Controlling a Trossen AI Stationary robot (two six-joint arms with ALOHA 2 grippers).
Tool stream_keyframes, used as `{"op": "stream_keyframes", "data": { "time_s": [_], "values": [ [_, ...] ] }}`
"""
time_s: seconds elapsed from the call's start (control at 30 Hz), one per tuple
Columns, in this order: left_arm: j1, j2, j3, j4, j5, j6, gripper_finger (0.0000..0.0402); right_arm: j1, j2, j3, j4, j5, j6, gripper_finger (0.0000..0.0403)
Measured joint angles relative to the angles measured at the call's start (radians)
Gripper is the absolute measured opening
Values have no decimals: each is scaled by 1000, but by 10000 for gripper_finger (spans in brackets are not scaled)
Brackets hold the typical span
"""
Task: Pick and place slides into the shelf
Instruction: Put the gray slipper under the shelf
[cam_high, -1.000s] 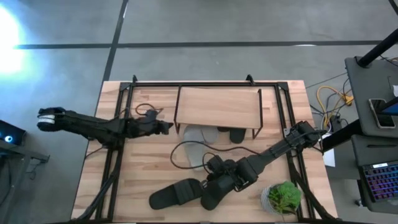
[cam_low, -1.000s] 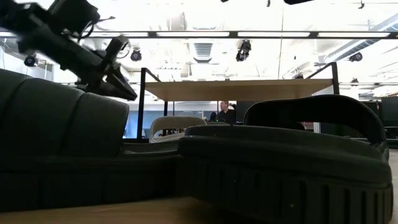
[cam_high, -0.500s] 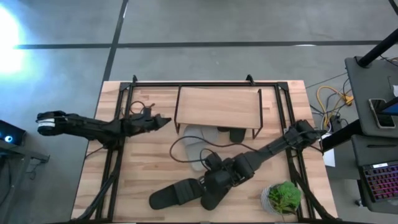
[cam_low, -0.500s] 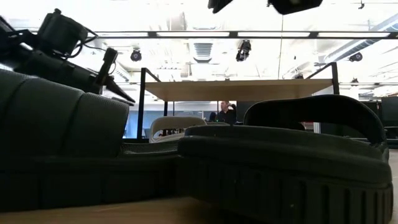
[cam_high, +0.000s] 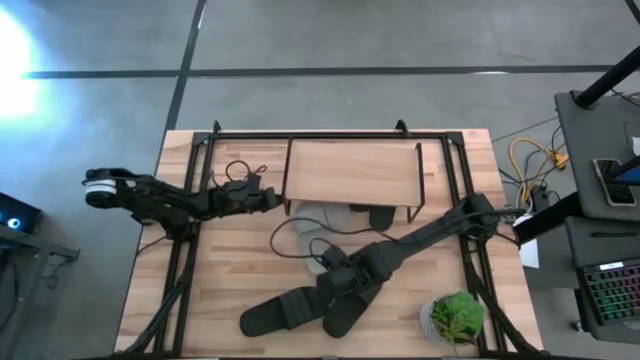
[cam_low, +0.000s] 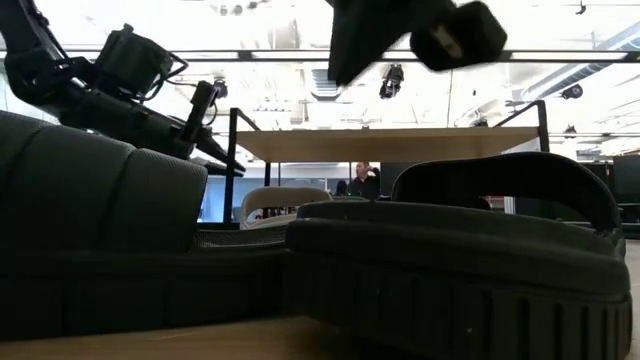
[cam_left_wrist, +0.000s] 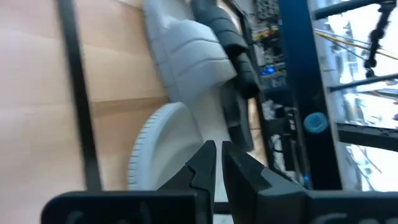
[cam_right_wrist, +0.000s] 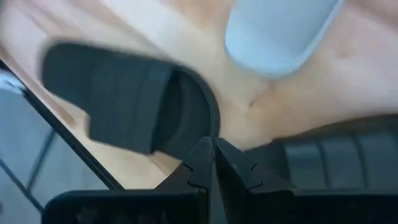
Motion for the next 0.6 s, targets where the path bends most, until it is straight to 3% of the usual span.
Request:
{"op": "stream_keyframes", "data": {
  "time_s": [0.33, 0.6],
  "values": [
    [0, 67, -6, 47, 47, 7, 12, -8, 91, 2, 108, -41, -24, 12],
    [0, 55, -12, 52, 62, 33, 12, -9, 164, 2, 106, 22, -37, 13]
  ]
}}
